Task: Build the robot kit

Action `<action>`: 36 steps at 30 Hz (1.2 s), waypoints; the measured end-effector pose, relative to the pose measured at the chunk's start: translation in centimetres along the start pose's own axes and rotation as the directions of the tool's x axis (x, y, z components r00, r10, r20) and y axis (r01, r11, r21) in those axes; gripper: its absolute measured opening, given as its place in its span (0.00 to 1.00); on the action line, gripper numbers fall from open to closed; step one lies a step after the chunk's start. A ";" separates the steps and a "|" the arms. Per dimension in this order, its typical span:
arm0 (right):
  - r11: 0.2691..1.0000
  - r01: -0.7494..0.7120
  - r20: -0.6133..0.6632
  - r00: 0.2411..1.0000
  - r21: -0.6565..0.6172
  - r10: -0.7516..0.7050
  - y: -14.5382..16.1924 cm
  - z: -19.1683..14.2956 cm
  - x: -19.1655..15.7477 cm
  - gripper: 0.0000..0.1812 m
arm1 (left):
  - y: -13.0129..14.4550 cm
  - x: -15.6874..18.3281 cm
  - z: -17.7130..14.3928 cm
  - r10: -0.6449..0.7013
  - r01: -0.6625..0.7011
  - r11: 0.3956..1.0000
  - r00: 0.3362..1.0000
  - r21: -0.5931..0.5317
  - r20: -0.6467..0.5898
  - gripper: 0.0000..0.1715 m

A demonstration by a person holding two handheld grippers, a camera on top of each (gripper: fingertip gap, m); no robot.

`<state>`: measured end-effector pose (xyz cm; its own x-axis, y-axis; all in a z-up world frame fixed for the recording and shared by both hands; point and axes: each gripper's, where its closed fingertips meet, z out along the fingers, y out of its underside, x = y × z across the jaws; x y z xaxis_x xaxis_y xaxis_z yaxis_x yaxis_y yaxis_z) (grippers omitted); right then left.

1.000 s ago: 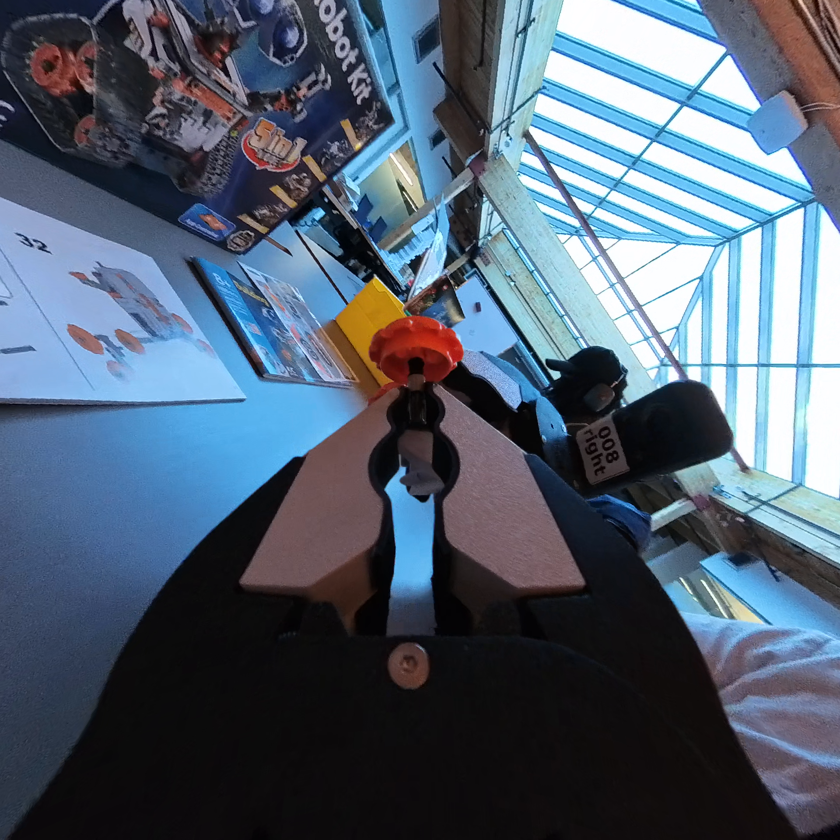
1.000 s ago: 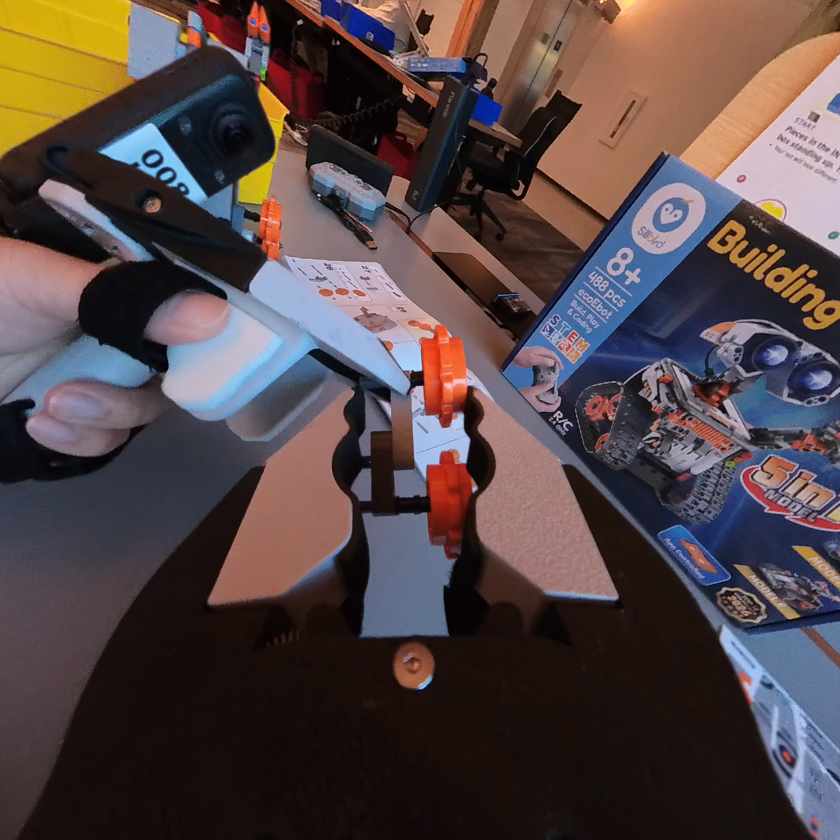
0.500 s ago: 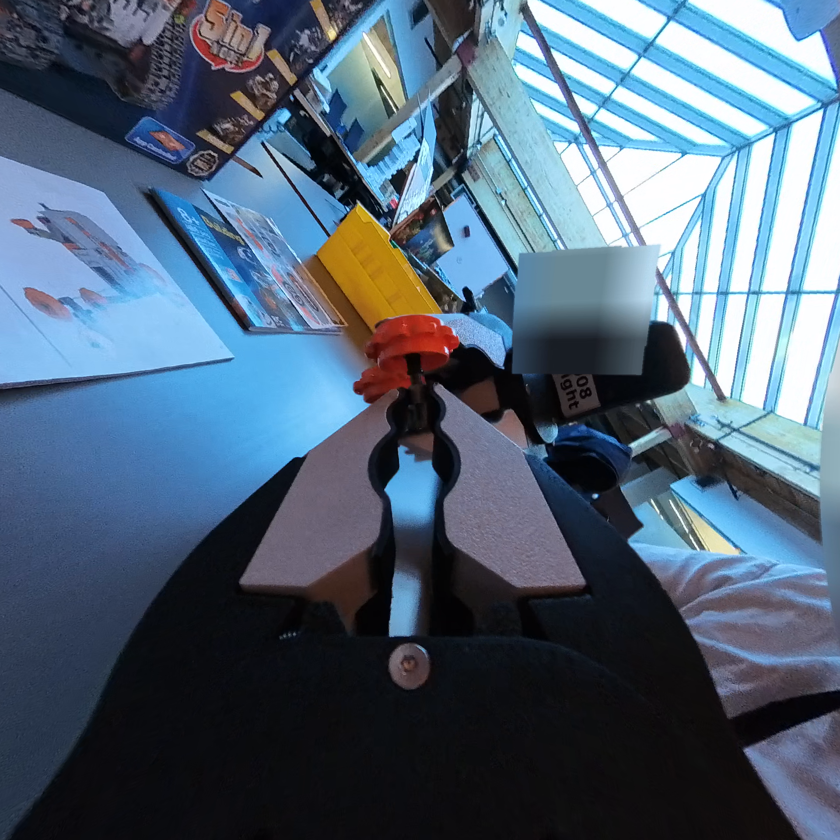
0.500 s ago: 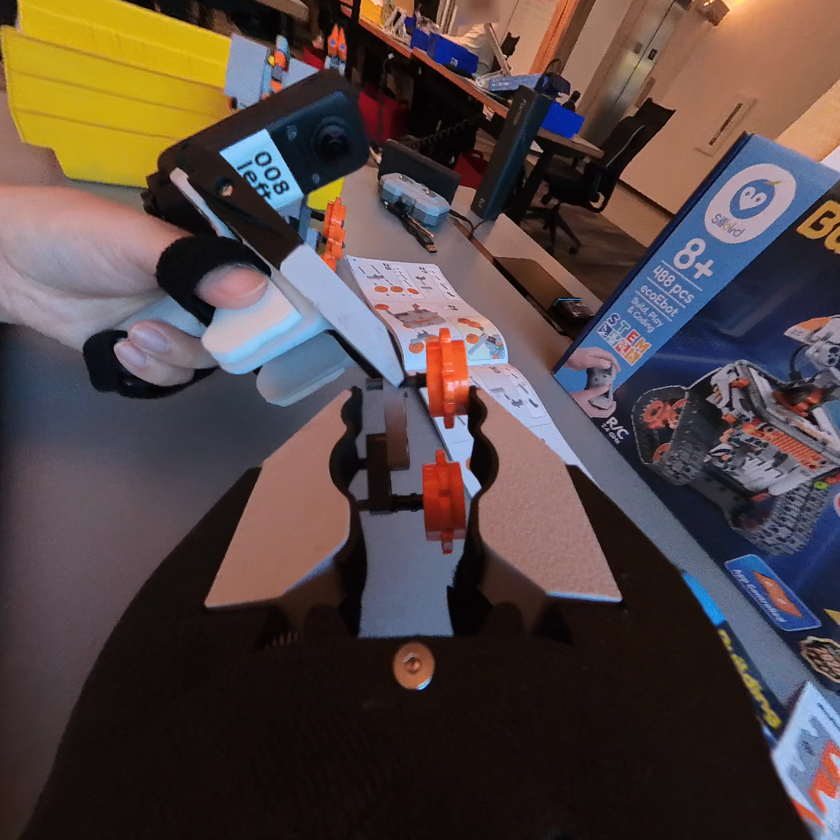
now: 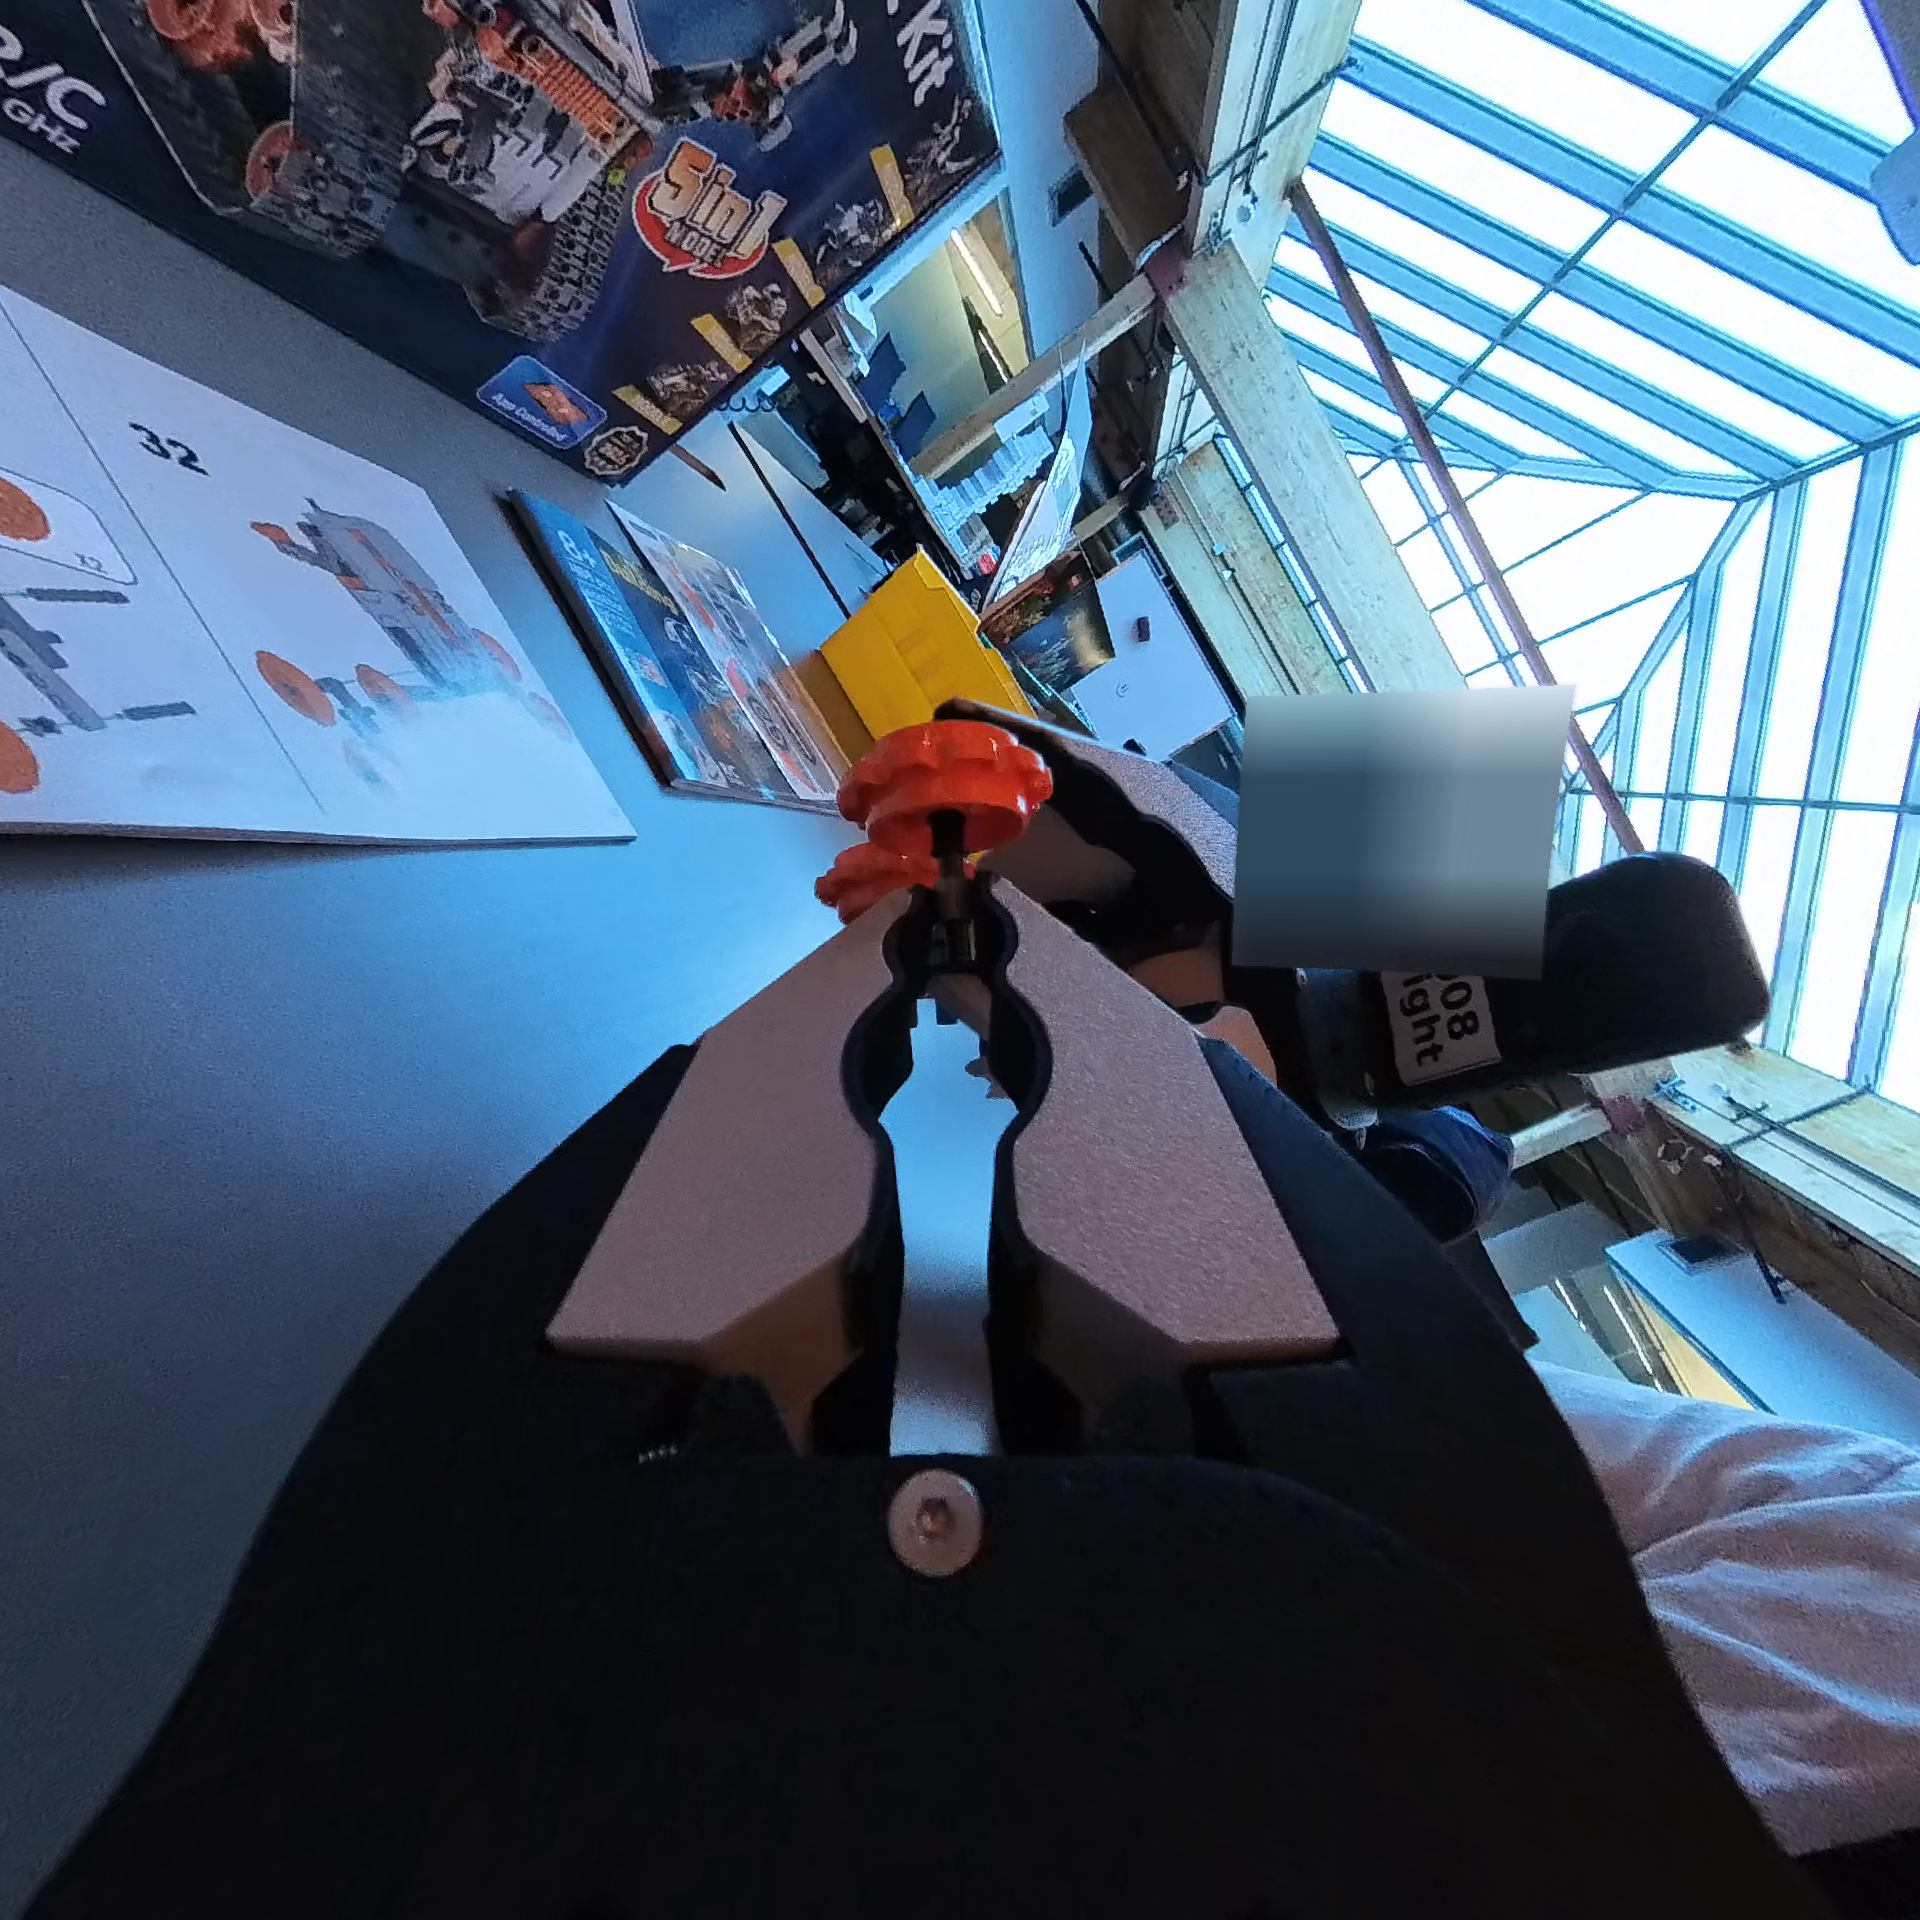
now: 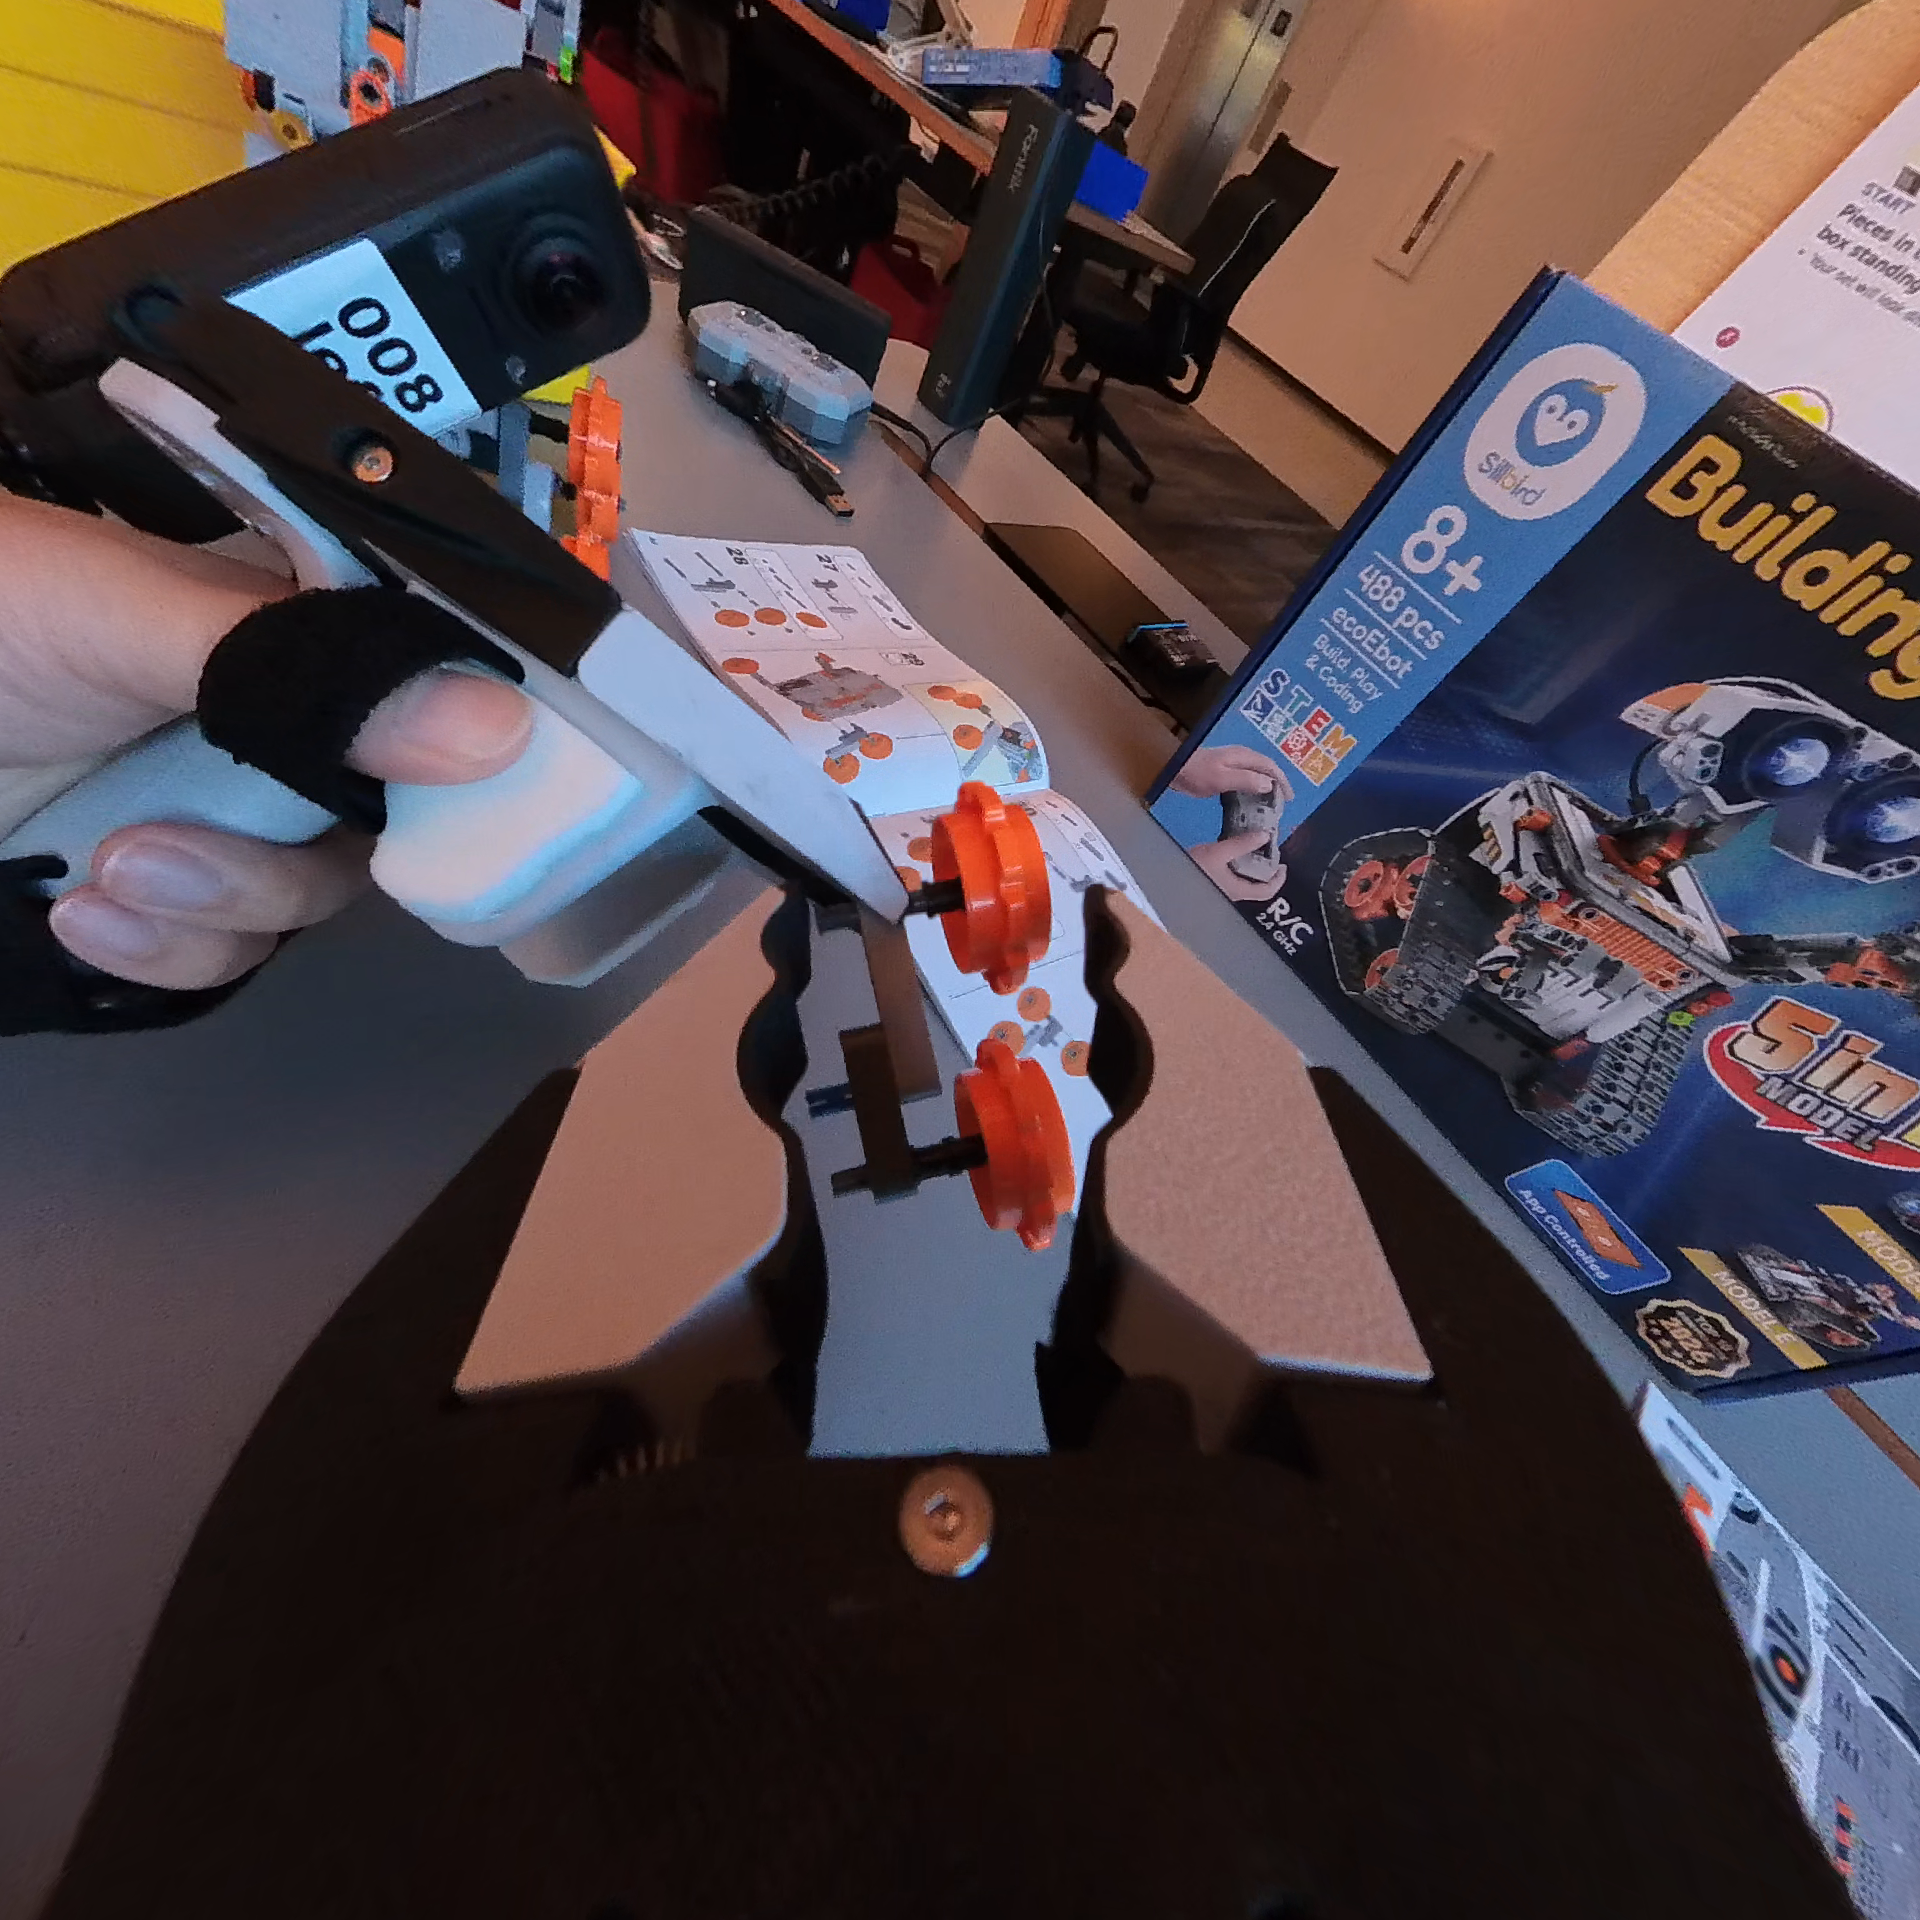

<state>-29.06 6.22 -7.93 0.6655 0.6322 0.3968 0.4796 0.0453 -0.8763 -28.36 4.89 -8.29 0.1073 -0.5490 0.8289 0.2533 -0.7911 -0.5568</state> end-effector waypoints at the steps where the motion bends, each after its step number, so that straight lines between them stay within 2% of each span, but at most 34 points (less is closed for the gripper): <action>1: 1.000 0.009 0.004 1.000 -0.005 -0.009 0.1 0.0 0.0 0.28 | -0.1 0.0 -0.1 0.000 0.000 1.000 1.000 0.005 0.003 0.03; 6: 1.000 0.006 0.058 0.998 0.007 -0.006 0.4 0.0 -0.4 0.24 | -0.1 0.1 -0.1 -0.005 0.005 1.000 1.000 0.008 -0.001 0.03; 19: 0.999 -0.043 0.078 0.996 0.004 0.043 0.5 0.0 -0.2 0.24 | 0.2 -0.1 0.1 0.001 0.000 1.000 1.000 -0.004 0.014 0.03; 25: 0.999 0.041 0.078 0.996 -0.005 -0.040 0.8 0.0 -0.3 0.24 | 0.5 -0.4 0.1 -0.014 0.015 0.999 1.000 -0.029 0.022 0.03; 29: 0.995 0.094 0.092 0.991 0.023 -0.096 0.7 -0.4 -0.5 0.24 | 1.0 -0.1 0.2 0.004 -0.004 0.996 1.000 -0.090 0.001 0.03; 34: 0.997 0.034 0.128 0.991 0.062 -0.042 0.4 -1.1 -0.3 0.24 | 0.5 0.5 -0.5 0.075 -0.077 0.987 0.997 -0.138 -0.017 0.07; 36: 0.997 0.006 0.164 0.986 0.080 -0.019 0.4 -1.3 -0.5 0.24 | -0.4 0.6 -0.9 0.146 -0.146 0.982 0.989 -0.123 -0.012 0.08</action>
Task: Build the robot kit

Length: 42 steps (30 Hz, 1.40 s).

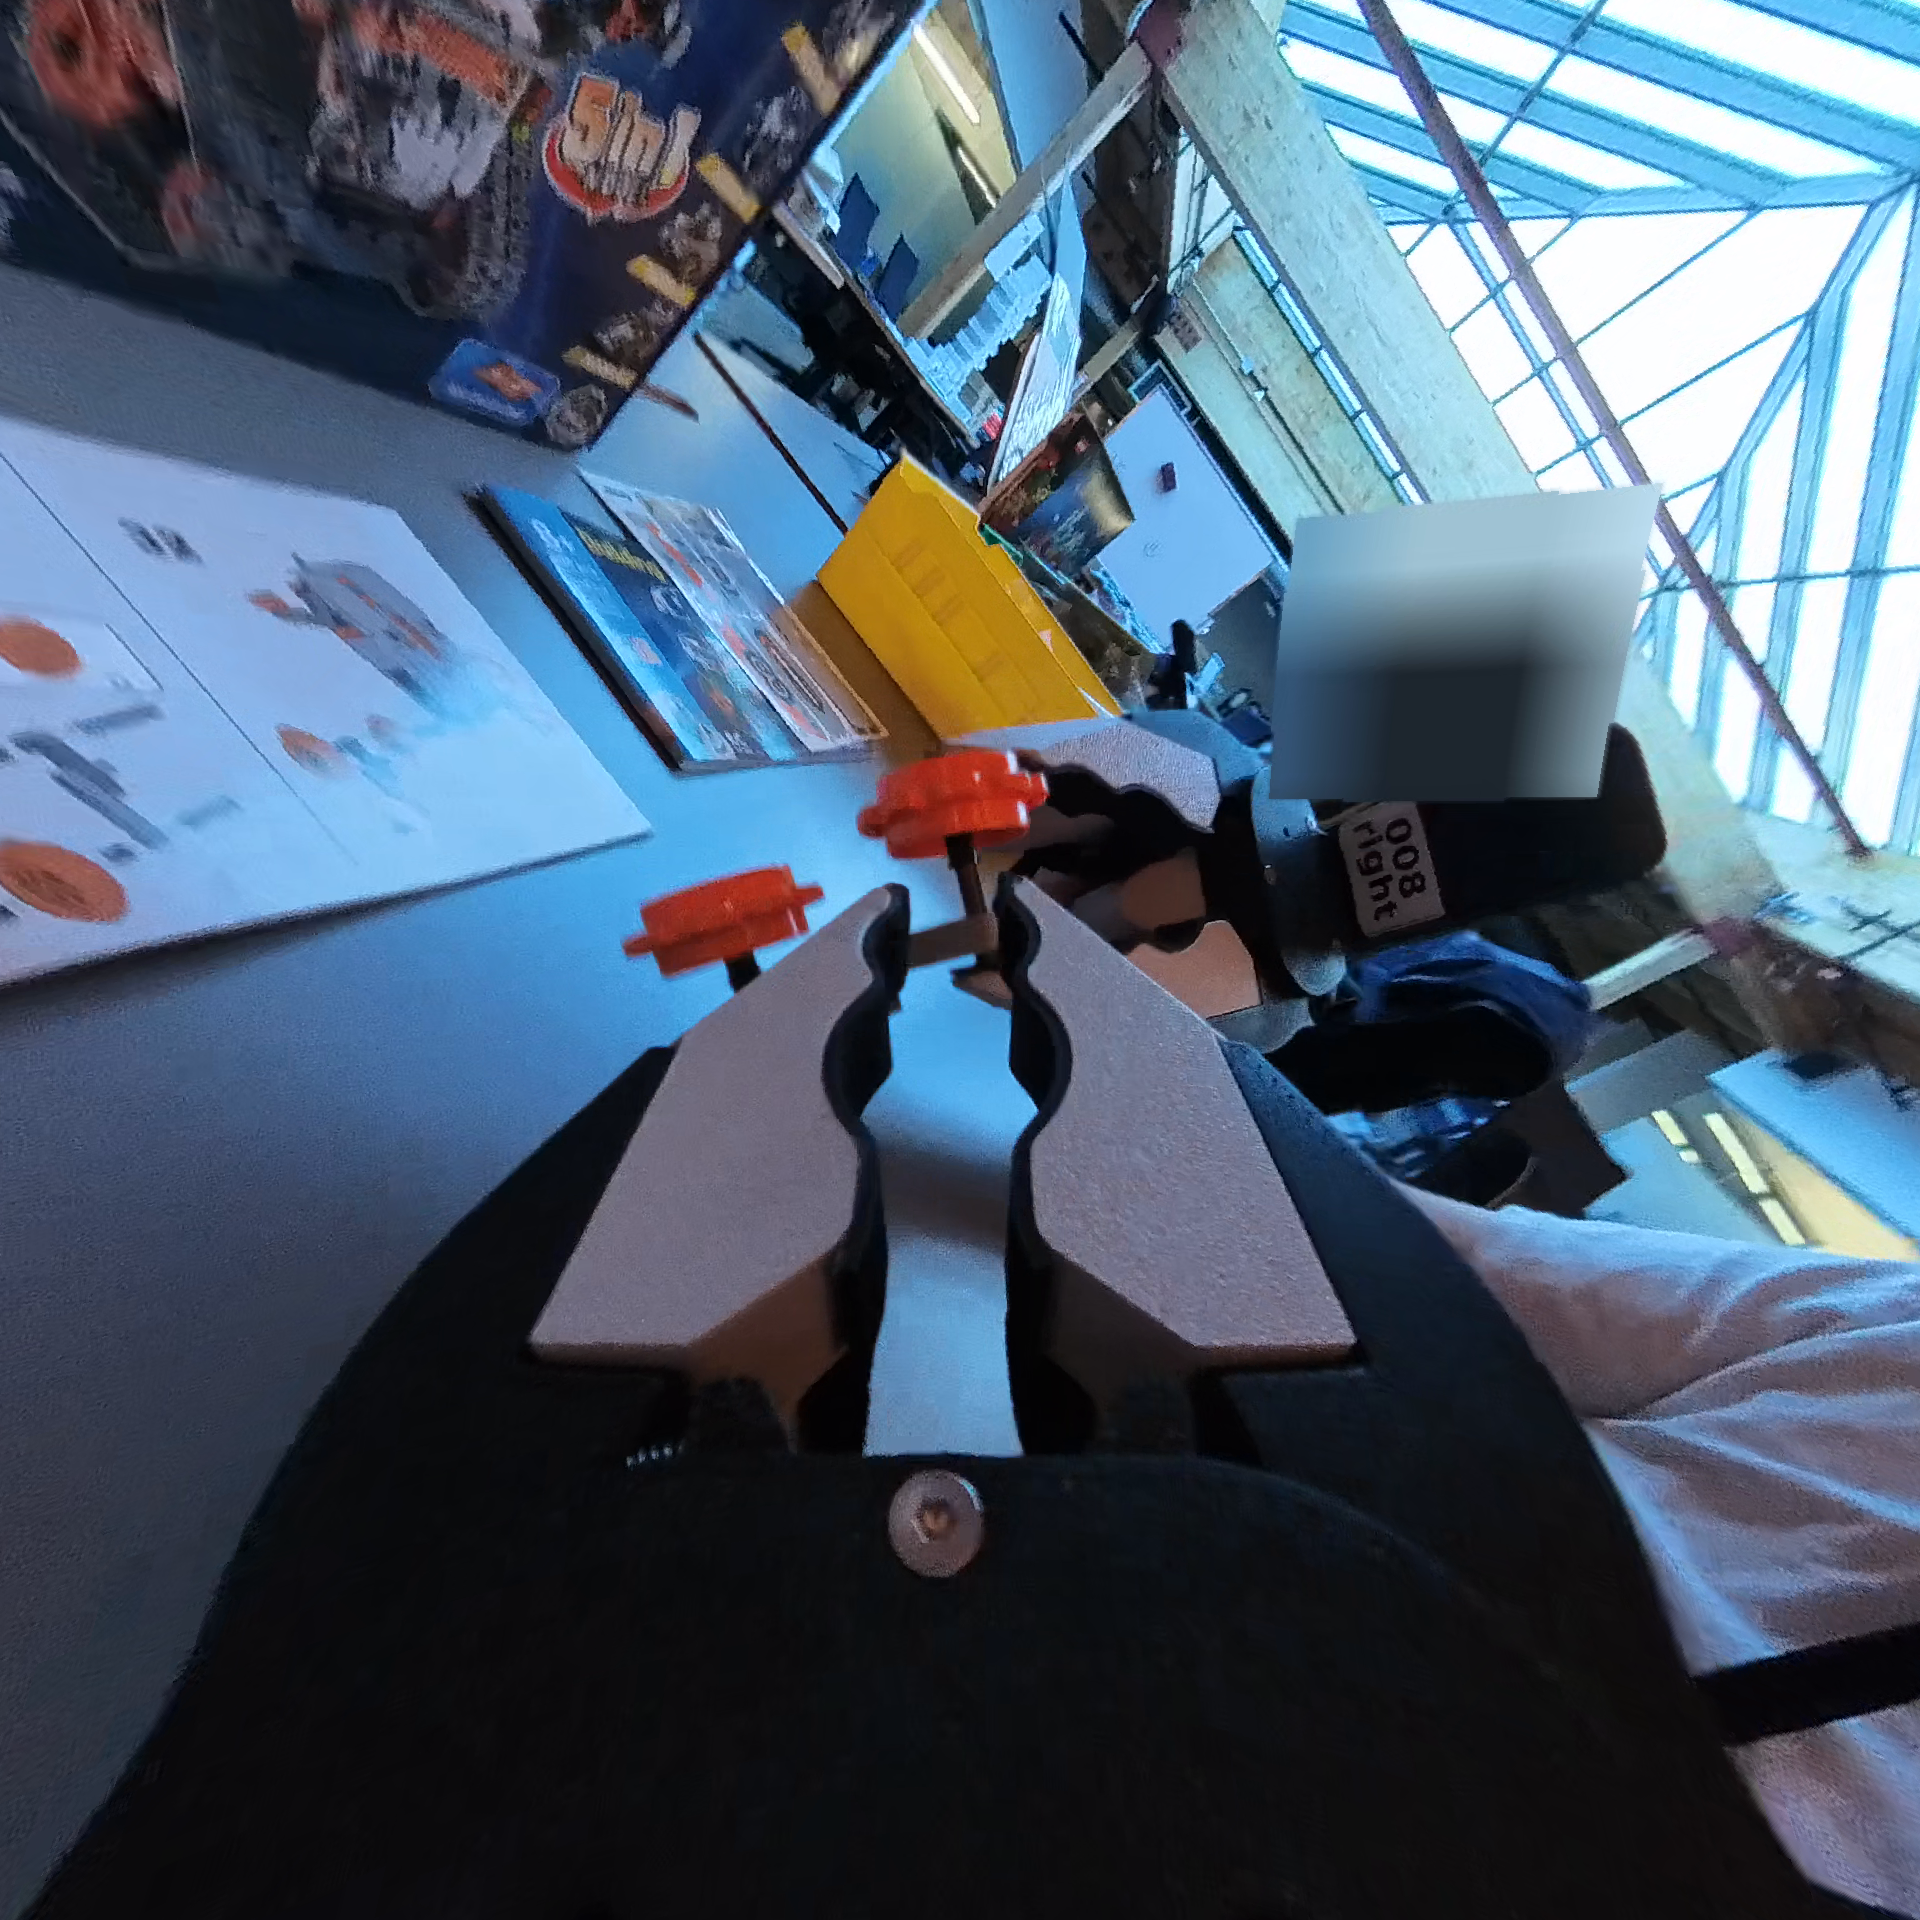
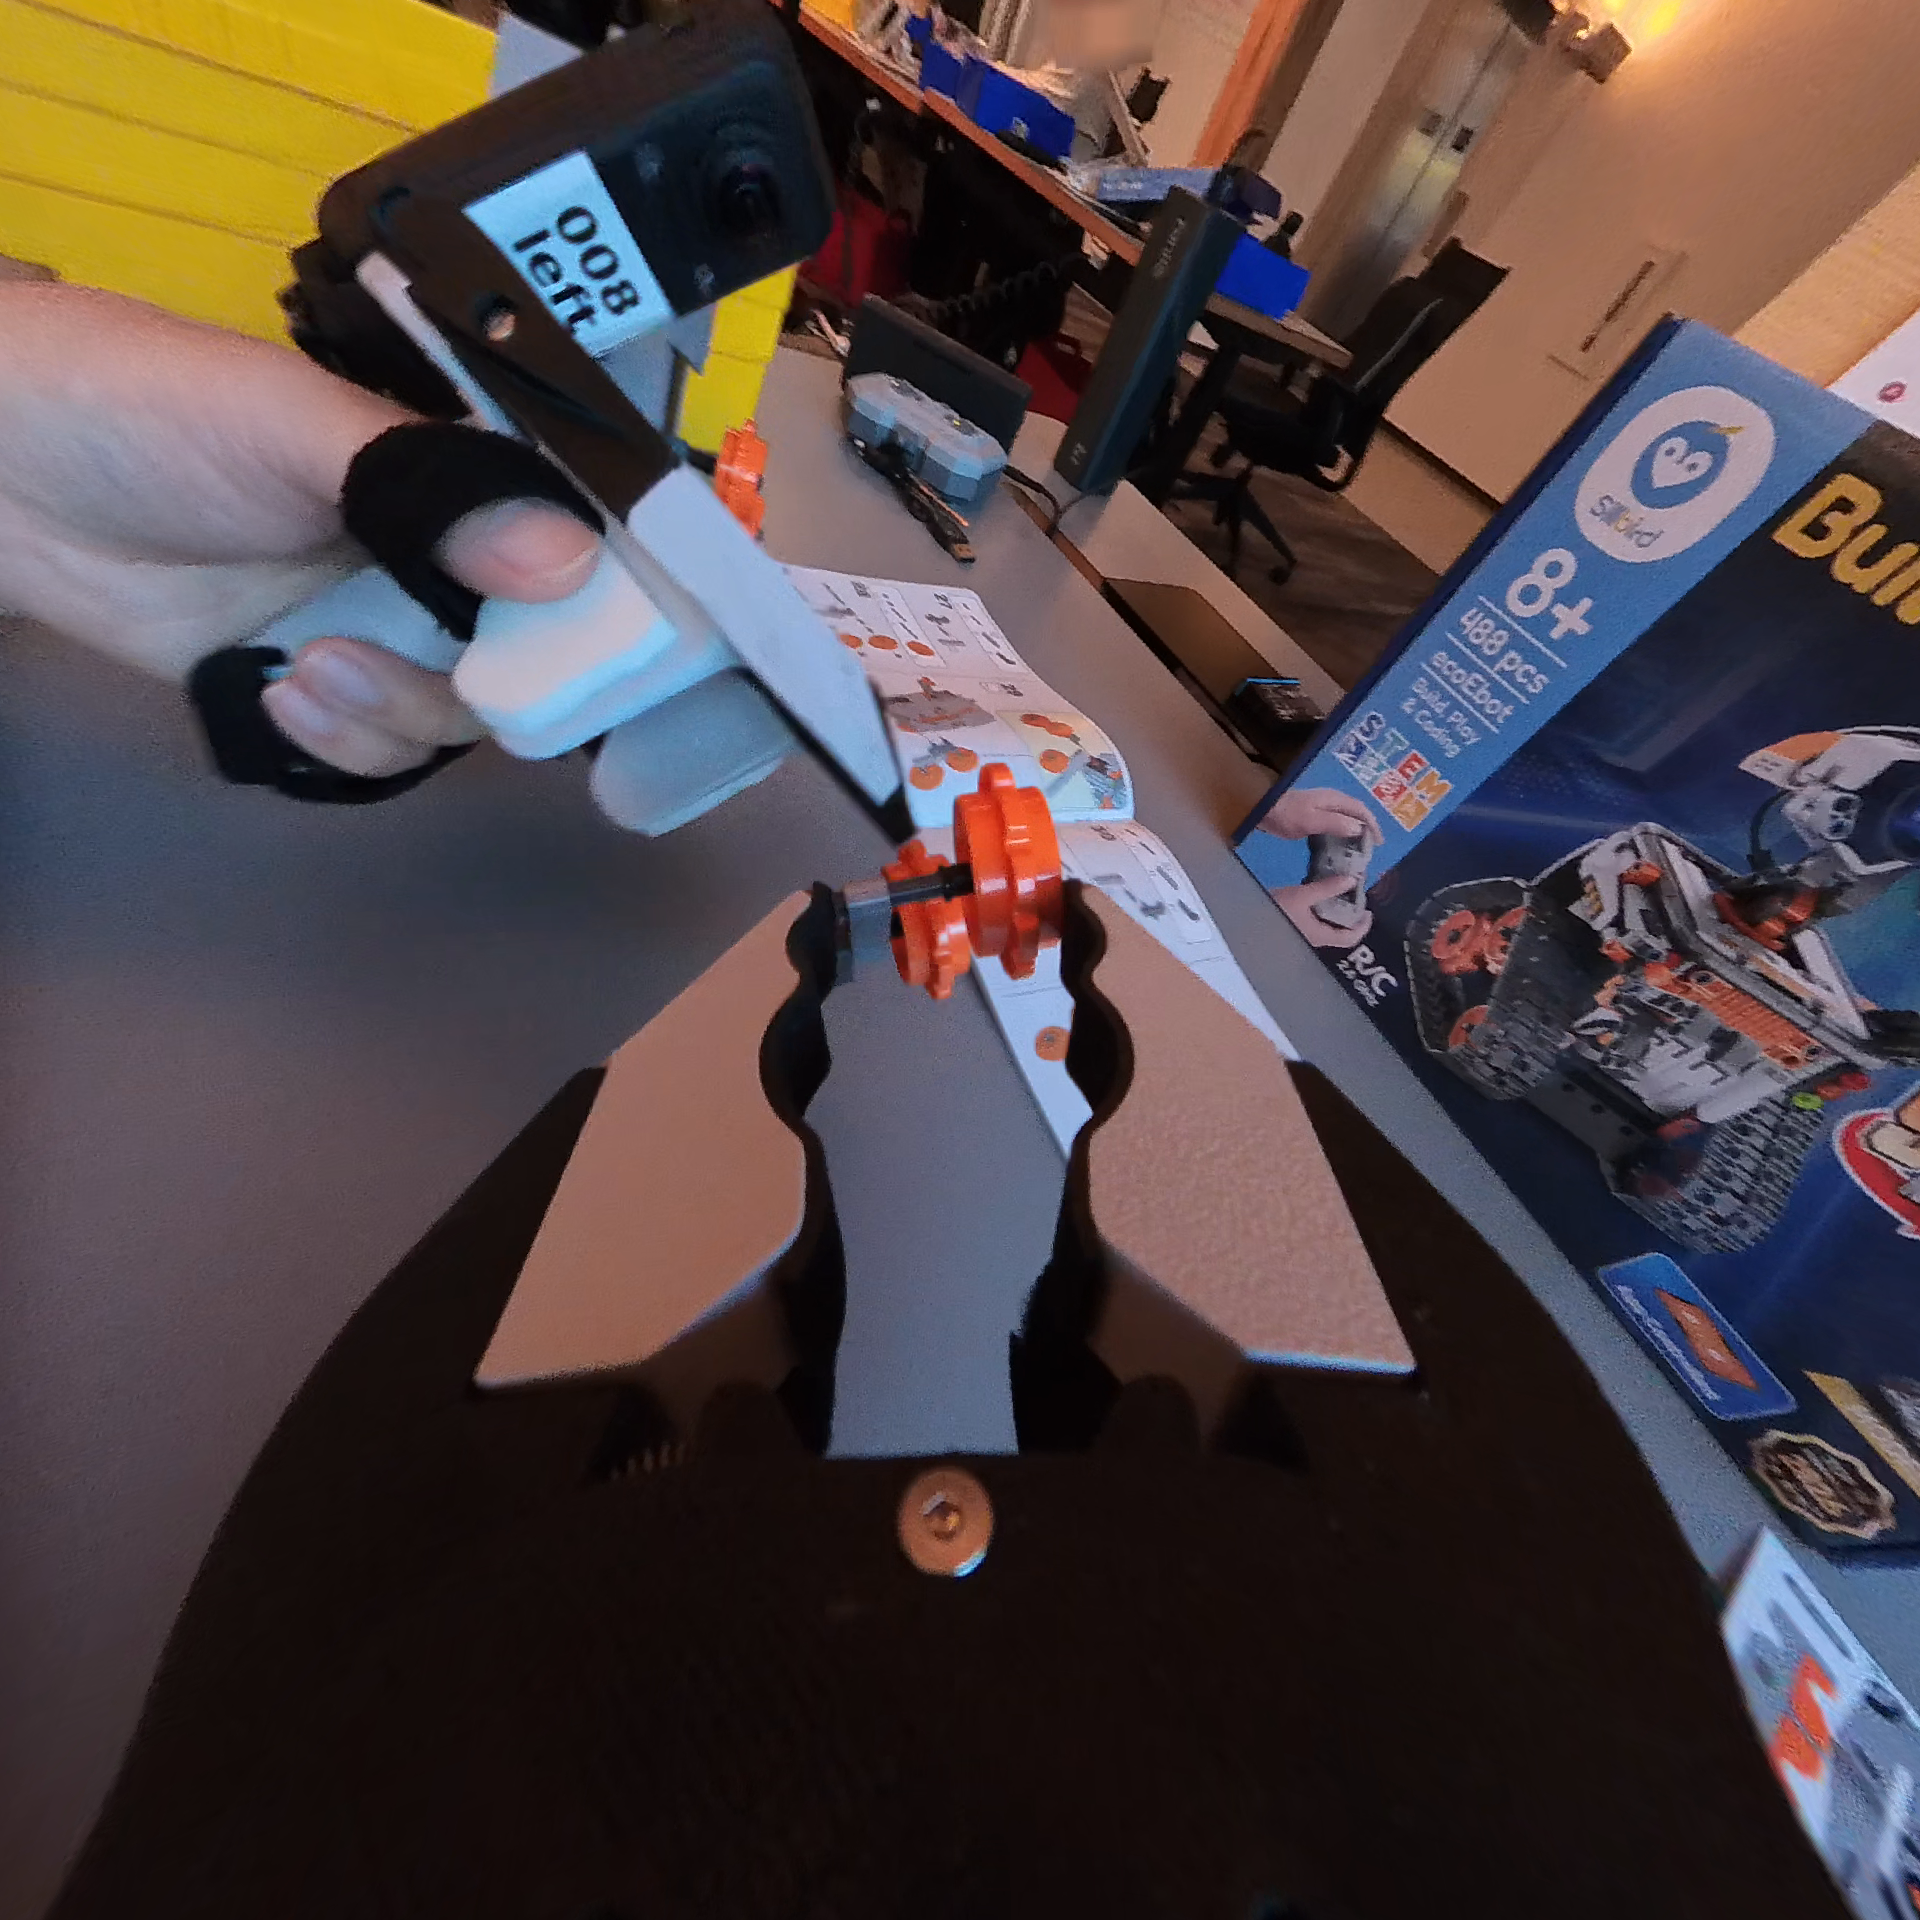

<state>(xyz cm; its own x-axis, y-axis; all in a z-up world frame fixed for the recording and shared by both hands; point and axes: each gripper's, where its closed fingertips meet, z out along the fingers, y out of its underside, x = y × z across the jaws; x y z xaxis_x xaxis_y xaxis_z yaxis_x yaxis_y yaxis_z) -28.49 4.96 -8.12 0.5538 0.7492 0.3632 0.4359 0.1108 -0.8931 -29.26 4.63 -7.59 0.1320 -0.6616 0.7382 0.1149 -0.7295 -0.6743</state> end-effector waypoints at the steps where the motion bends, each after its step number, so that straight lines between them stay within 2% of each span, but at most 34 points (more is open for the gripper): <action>1: 1.000 0.002 0.022 1.000 0.015 -0.002 -0.1 -0.1 -0.3 0.23 | -0.5 0.2 -0.3 0.049 -0.049 0.999 0.999 0.010 0.000 0.11; 4: 0.997 0.065 0.034 0.997 0.031 -0.066 -0.3 -0.3 -0.6 0.24 | -1.4 1.3 -0.8 0.258 -0.259 0.966 0.966 -0.002 -0.017 0.14; 6: 0.992 0.120 0.040 0.992 0.038 -0.122 -0.4 -0.5 -0.9 0.24 | -1.5 1.6 -1.1 0.442 -0.441 0.897 0.897 -0.035 0.013 0.15; 7: 0.989 0.139 0.058 0.988 0.047 -0.142 -0.5 -0.5 -1.3 0.24 | -1.4 1.9 -1.3 0.541 -0.540 0.840 0.841 -0.046 0.020 0.15; 10: 0.987 0.148 0.103 0.983 0.063 -0.153 -0.7 -0.8 -2.1 0.24 | 0.7 3.5 -1.4 0.788 -0.789 0.606 0.613 -0.105 -0.059 0.20; 11: 0.987 0.147 0.120 0.981 0.072 -0.155 -0.8 -0.9 -2.4 0.24 | 1.5 3.4 -1.3 0.827 -0.826 0.545 0.558 -0.143 -0.071 0.23; 12: 0.986 0.146 0.140 0.978 0.084 -0.156 -0.9 -1.0 -2.7 0.24 | 2.2 3.2 -1.2 0.846 -0.842 0.510 0.528 -0.175 -0.079 0.26; 16: 0.984 0.141 0.183 0.970 0.108 -0.159 -1.0 -1.4 -3.2 0.24 | 2.9 3.0 -1.0 0.877 -0.869 0.448 0.473 -0.212 -0.083 0.29; 19: 0.984 0.115 0.212 0.967 0.135 -0.142 -1.3 -1.8 -3.4 0.24 | 2.7 3.2 -1.2 0.872 -0.866 0.458 0.481 -0.201 -0.087 0.30; 23: 0.976 0.125 0.244 0.955 0.178 -0.167 -1.8 -2.2 -4.1 0.24 | 2.8 4.5 -1.2 0.828 -0.837 0.528 0.545 -0.144 -0.134 0.31; 26: 0.974 0.127 0.244 0.954 0.190 -0.172 -1.9 -2.2 -4.2 0.24 | 2.7 4.7 -1.1 0.779 -0.793 0.596 0.609 -0.128 -0.147 0.21; 30: 0.976 0.161 0.200 0.962 0.147 -0.188 -1.1 -1.5 -3.9 0.24 | 2.1 5.2 -0.8 0.708 -0.723 0.687 0.687 -0.064 -0.161 0.16; 32: 0.975 0.188 0.200 0.957 0.118 -0.209 -0.5 -0.9 -4.3 0.24 | 2.4 4.8 -0.6 0.705 -0.720 0.690 0.691 -0.073 -0.159 0.10; 34: 0.973 0.211 0.186 0.956 0.098 -0.226 -0.1 -0.5 -4.4 0.24 | 2.4 4.1 -0.6 0.736 -0.747 0.659 0.665 -0.091 -0.130 0.07; 38: 0.970 0.212 0.168 0.959 0.116 -0.229 -0.2 -0.6 -4.1 0.23 | 2.0 3.2 -0.8 0.751 -0.757 0.645 0.653 -0.102 -0.097 0.10; 40: 0.970 0.220 0.171 0.957 0.099 -0.235 0.1 -0.5 -4.1 0.23 | 1.6 2.4 -0.7 0.699 -0.702 0.703 0.712 -0.112 -0.073 0.15; 42: 0.965 0.248 0.165 0.951 0.091 -0.260 0.4 -0.5 -4.1 0.23 | 1.6 2.1 -0.5 0.550 -0.559 0.821 0.829 -0.115 -0.104 0.17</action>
